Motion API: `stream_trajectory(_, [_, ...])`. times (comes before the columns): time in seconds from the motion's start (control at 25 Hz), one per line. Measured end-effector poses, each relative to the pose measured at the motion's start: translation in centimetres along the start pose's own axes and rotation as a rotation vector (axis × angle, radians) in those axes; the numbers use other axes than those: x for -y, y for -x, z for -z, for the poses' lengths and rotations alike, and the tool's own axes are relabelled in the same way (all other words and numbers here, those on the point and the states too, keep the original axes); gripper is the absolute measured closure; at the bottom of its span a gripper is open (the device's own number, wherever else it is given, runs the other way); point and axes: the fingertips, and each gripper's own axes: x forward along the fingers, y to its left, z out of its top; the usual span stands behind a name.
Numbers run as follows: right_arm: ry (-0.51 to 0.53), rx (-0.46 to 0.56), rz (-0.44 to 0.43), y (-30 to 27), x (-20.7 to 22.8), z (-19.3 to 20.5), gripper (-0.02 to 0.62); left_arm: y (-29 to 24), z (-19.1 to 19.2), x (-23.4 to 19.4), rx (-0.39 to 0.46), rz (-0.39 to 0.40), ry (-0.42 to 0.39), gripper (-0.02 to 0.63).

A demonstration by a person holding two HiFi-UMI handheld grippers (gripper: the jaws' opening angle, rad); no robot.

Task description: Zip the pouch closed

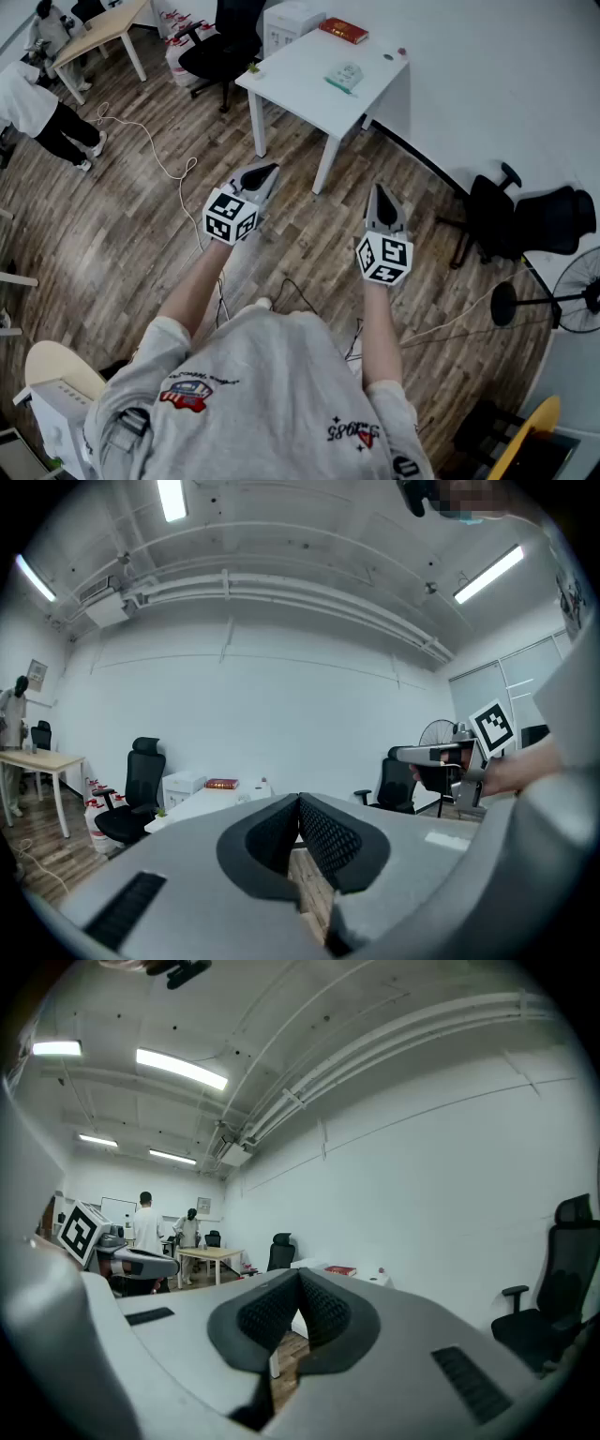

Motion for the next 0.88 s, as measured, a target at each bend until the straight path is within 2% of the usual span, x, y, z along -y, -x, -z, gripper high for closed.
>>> stream_trajectory(0.16, [-0.041, 0.003, -0.014, 0.1, -0.3, 0.1, 0.603, 0.3, -0.1, 0.0, 0.001, 0.002, 0.003, 0.6])
stream_trajectory(0.36, [-0.039, 0.003, -0.021, 0.7, -0.4, 0.5, 0.597, 0.6, 0.3, 0.2, 0.001, -0.007, 0.003, 0.598])
stream_trajectory(0.48, [-0.028, 0.009, -0.026, 0.9, -0.6, 0.2, 0.542, 1.0, 0.2, 0.2, 0.004, -0.01, 0.007, 0.592])
stream_trajectory(0.6, [-0.017, 0.021, -0.016, 1.0, -0.5, -0.1, 0.46, 1.0, 0.0, 0.2, 0.006, -0.017, 0.016, 0.519])
stream_trajectory(0.76, [-0.016, 0.027, -0.008, 1.5, -0.2, 0.2, 0.365, 0.8, 0.4, 0.4, 0.005, -0.035, 0.027, 0.35])
stream_trajectory(0.88, [-0.017, 0.027, -0.01, 2.1, 0.0, 0.5, 0.339, 1.0, 0.9, 0.7, 0.007, -0.053, 0.035, 0.304])
